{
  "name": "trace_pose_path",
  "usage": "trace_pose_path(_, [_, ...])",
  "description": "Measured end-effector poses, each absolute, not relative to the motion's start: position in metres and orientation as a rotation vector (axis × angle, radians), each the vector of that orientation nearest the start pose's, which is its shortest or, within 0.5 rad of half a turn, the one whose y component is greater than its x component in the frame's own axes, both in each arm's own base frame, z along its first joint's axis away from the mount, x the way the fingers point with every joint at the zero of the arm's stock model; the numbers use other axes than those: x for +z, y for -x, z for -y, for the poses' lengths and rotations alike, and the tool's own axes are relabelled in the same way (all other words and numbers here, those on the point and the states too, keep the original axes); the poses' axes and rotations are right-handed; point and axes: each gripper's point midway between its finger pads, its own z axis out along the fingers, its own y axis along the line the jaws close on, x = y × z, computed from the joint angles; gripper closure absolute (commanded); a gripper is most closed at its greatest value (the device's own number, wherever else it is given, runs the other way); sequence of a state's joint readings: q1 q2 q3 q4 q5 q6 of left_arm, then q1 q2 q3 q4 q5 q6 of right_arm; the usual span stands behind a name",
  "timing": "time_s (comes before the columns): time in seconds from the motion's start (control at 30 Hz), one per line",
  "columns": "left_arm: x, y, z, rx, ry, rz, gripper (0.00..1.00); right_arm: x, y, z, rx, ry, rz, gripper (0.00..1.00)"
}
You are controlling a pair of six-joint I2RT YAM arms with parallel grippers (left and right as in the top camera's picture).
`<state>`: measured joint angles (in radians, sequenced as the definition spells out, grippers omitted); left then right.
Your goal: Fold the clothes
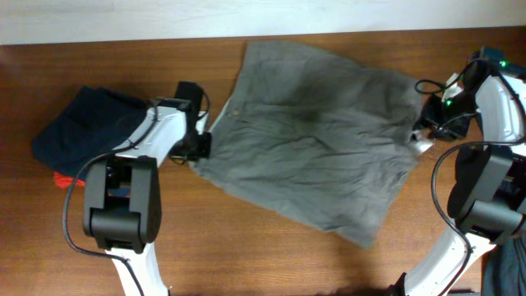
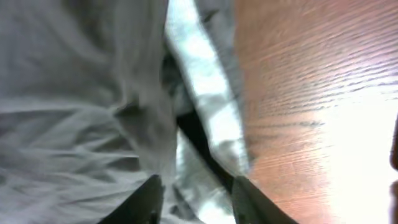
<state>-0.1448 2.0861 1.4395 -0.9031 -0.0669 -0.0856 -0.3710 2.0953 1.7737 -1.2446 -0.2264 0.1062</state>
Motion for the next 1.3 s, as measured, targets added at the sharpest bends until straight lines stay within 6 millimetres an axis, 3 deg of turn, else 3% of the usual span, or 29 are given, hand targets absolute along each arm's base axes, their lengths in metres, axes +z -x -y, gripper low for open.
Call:
trace_pose_path(0.2, [-0.002,-0.38,0.016,0.178,0.081,-3.128,1.0,0.047,-0.377,0.086,0.373,-0.665,-3.077,0.61])
trace_pose_path(0.27, [-0.002,-0.38,0.014,0.195,0.095,-3.127,1.0,0.037,-0.382,0.078,0.383,-0.599,-3.064,0.6])
trace_pose_path(0.37, [-0.001,-0.38,0.013,0.21,0.103,-3.125,0.99,0.027,-0.395,0.068,0.393,-0.496,-3.027,0.51])
trace_pose_path(0.57, [-0.001,-0.38,0.011,0.231,0.107,-3.124,1.0,0.032,-0.434,0.066,0.41,-0.397,-2.872,0.58])
trace_pose_path(0.6, [-0.001,-0.38,0.01,0.232,0.106,-3.124,0.99,0.033,-0.435,0.065,0.417,-0.392,-2.865,0.5])
trace_pose_path(0.7, [-0.001,-0.38,0.01,0.233,0.108,-3.124,0.99,0.034,-0.436,0.062,0.443,-0.389,-2.858,0.38])
trace_pose_path(0.77, [-0.001,-0.38,0.01,0.234,0.111,-3.124,0.99,0.034,-0.435,0.063,0.453,-0.396,-2.861,0.35])
trace_pose_path(0.87, [-0.001,-0.38,0.01,0.238,0.111,-3.124,0.99,0.035,-0.437,0.071,0.463,-0.441,-2.838,0.36])
trace_pose_path(1.0, [-0.001,-0.38,0.01,0.24,0.111,-3.124,0.99,0.041,-0.444,0.095,0.518,-0.549,-2.747,0.45])
trace_pose_path(1.13, [-0.001,-0.38,0.009,0.243,0.111,-3.123,0.99,0.047,-0.444,0.109,0.604,-0.62,-2.686,0.46])
trace_pose_path(1.3, [-0.001,-0.38,0.009,0.244,0.111,-3.124,1.0,0.051,-0.451,0.091,0.658,-0.57,-2.677,0.46])
